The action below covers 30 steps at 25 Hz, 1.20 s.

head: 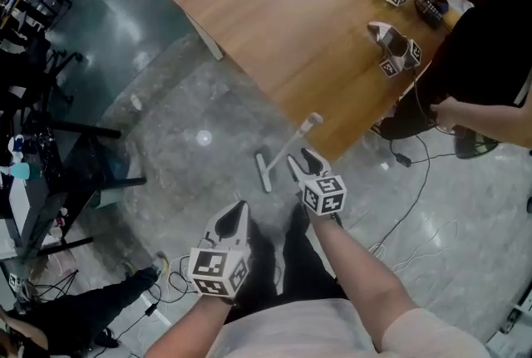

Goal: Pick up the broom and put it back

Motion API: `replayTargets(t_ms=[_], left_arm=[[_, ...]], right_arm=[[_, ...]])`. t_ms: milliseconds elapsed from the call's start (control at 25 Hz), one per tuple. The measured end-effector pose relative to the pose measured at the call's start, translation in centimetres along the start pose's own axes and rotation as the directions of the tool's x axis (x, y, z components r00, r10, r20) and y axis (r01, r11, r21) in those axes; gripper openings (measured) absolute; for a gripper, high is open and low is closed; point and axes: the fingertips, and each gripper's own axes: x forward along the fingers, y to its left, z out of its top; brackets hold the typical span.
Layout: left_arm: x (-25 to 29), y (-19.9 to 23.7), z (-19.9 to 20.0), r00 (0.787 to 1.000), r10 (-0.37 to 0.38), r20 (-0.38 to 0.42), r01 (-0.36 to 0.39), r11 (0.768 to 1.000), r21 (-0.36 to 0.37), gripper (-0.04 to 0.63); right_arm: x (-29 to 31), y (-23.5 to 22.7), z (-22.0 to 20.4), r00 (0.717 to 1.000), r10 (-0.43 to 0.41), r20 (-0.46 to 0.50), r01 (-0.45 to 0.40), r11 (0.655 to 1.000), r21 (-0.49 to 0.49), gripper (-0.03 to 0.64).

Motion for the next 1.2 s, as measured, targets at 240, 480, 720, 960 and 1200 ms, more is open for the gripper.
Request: replayTargets(t_ms=[240,480,720,960,1200], left_arm=[[3.8,2.6,-2.9,0.999,-0.020,-0.041,0.020,1.000,-0.008,0.005],[5.3,4.2,-5.1,0.997,-0.026,-0.069,0.025,1.000,-0.006,0.005],[5.8,5.6,-6.9,0.995,-0.024,-0.092,0.023,1.000,-0.013,0.005],[5.9,6.0,-6.6,0.996,-0.016,-0.083,0.014,1.000,-0.025,0.004],[2.3,6.2,-3.4,0.999,-0.011,-0.045,0.010,0.999,-0.036,0.005]], right_arm=[[4.6,-1.9,-1.6,0.997,-0.057,0.056,0.058,0.998,-0.013,0.160],[6.3,-4.5,-4.1,0.989,-0.124,0.083,0.121,0.992,0.042,0.163],[8.6,-4.5,-3.5,0.992,-0.094,0.090,0.097,0.995,-0.021,0.153],[8.5,-3.7,-3.0,0.996,-0.082,0.045,0.085,0.993,-0.078,0.083],[5.0,3.5,-0.4,1.000,0.002,0.017,0.001,0.982,-0.191,0.084]])
